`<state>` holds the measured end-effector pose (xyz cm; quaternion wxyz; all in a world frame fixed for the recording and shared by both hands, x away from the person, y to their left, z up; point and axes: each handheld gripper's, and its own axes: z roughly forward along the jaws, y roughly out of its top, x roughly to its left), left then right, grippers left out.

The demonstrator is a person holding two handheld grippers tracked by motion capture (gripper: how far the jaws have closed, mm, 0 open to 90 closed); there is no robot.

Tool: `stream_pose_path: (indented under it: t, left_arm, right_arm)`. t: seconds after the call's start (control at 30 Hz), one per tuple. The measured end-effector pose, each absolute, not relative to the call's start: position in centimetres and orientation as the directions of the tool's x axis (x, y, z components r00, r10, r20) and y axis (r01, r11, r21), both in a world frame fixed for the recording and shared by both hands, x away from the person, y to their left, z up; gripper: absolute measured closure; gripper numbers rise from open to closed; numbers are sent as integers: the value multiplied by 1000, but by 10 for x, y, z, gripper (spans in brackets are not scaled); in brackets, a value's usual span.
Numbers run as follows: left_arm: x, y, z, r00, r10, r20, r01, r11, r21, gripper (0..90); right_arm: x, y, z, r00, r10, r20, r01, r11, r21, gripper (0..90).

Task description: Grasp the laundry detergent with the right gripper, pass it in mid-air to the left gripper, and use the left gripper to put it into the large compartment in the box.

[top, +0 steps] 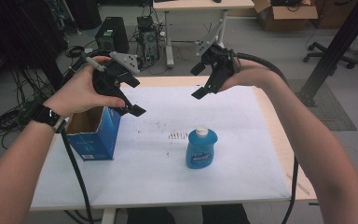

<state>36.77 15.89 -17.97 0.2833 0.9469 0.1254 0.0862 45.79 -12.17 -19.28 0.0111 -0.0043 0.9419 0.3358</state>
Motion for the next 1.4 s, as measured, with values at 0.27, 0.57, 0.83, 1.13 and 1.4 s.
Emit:
stream_pose_path:
  t: [0.27,0.57,0.83,1.13,1.4]
  left_arm:
    - [365,159,-178,951,295,96,194,-807,558,31]
    - [360,157,-177,950,296,103,191,-807,559,31]
    - [357,154,-177,951,288,111,179,-808,561,31]
    - [356,150,-179,950,288,116,176,-807,564,31]
    - [350,151,-185,949,294,114,181,-803,568,31]
  right_arm:
    - [456,-127,-188,-999,1,-37,-23,763,646,39]
    - [449,-141,-180,-999,-3,-51,-38,723,690,34]
    - [430,-165,-179,-997,-20,-70,-65,678,732,31]
    - [413,-191,-191,-995,-25,-94,-89,638,765,31]
    - [404,-208,-207,-996,-34,-79,-83,609,789,30]
